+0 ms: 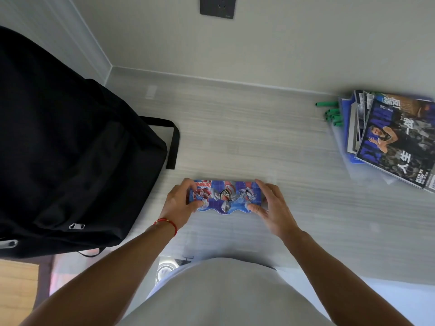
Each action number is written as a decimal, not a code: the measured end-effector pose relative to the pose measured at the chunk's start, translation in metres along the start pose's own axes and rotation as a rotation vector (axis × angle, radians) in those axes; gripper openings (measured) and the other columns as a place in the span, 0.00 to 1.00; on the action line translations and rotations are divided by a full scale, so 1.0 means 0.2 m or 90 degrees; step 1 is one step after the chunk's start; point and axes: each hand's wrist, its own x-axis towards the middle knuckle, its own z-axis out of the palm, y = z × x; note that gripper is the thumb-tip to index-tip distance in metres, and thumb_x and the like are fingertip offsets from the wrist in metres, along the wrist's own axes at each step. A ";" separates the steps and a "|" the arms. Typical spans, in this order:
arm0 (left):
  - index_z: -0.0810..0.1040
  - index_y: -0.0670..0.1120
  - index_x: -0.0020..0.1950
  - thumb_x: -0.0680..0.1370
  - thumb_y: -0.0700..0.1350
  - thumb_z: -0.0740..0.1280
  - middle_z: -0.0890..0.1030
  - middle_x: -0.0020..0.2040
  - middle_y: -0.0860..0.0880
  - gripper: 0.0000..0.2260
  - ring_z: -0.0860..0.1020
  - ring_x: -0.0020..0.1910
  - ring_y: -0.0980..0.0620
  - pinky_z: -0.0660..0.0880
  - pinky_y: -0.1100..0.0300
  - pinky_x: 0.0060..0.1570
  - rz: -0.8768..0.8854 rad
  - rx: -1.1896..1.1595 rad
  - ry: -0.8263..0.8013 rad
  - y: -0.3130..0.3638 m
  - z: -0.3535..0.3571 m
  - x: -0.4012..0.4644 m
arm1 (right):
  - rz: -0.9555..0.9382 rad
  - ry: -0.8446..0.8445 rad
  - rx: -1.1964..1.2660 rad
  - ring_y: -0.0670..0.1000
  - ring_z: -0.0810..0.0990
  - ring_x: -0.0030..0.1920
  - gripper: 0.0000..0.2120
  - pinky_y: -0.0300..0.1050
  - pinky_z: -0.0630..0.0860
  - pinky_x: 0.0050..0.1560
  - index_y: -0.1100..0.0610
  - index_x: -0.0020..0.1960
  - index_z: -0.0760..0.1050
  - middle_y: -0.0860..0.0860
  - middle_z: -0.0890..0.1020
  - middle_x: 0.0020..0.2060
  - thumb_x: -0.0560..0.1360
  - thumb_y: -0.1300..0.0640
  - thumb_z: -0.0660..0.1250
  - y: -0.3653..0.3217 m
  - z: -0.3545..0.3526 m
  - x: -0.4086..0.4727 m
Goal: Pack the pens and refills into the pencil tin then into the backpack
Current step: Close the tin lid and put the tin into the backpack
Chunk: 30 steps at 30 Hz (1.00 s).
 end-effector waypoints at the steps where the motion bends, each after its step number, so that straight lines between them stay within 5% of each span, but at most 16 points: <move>1: 0.69 0.58 0.51 0.72 0.49 0.76 0.82 0.49 0.52 0.17 0.85 0.44 0.52 0.82 0.64 0.33 -0.028 -0.028 0.018 0.01 0.00 0.00 | 0.004 0.001 0.013 0.53 0.76 0.65 0.35 0.50 0.81 0.61 0.55 0.78 0.62 0.55 0.70 0.66 0.76 0.49 0.72 0.00 0.00 -0.01; 5: 0.71 0.47 0.44 0.69 0.50 0.79 0.84 0.41 0.50 0.18 0.84 0.30 0.57 0.76 0.68 0.24 -0.127 0.025 0.089 0.01 0.03 0.00 | 0.018 -0.006 0.014 0.52 0.77 0.61 0.36 0.48 0.80 0.61 0.53 0.79 0.61 0.54 0.72 0.62 0.77 0.48 0.72 0.00 0.01 0.00; 17: 0.72 0.48 0.54 0.72 0.50 0.77 0.84 0.50 0.46 0.18 0.85 0.38 0.49 0.84 0.55 0.33 -0.130 0.080 0.009 0.08 0.00 0.01 | 0.049 -0.029 -0.041 0.55 0.75 0.62 0.37 0.51 0.75 0.65 0.51 0.81 0.57 0.57 0.73 0.61 0.78 0.45 0.70 -0.04 -0.01 -0.01; 22: 0.73 0.47 0.55 0.73 0.48 0.76 0.84 0.51 0.46 0.17 0.85 0.36 0.49 0.82 0.59 0.33 -0.160 0.091 0.023 0.12 0.02 0.00 | 0.108 -0.002 0.013 0.52 0.77 0.60 0.38 0.51 0.77 0.63 0.53 0.81 0.55 0.54 0.76 0.61 0.78 0.49 0.71 -0.09 0.01 -0.02; 26: 0.75 0.45 0.59 0.75 0.45 0.74 0.84 0.51 0.46 0.15 0.85 0.41 0.47 0.80 0.62 0.35 -0.182 0.107 0.035 0.15 0.03 0.00 | 0.165 0.060 0.063 0.52 0.84 0.49 0.14 0.37 0.78 0.47 0.57 0.62 0.78 0.52 0.85 0.49 0.77 0.60 0.70 -0.08 0.00 0.03; 30: 0.77 0.47 0.60 0.75 0.41 0.72 0.85 0.49 0.46 0.14 0.84 0.42 0.51 0.79 0.65 0.35 -0.139 0.079 0.044 0.28 0.07 0.06 | 0.195 0.119 0.064 0.49 0.78 0.35 0.07 0.26 0.70 0.32 0.55 0.49 0.81 0.48 0.82 0.35 0.75 0.64 0.67 -0.05 -0.09 0.09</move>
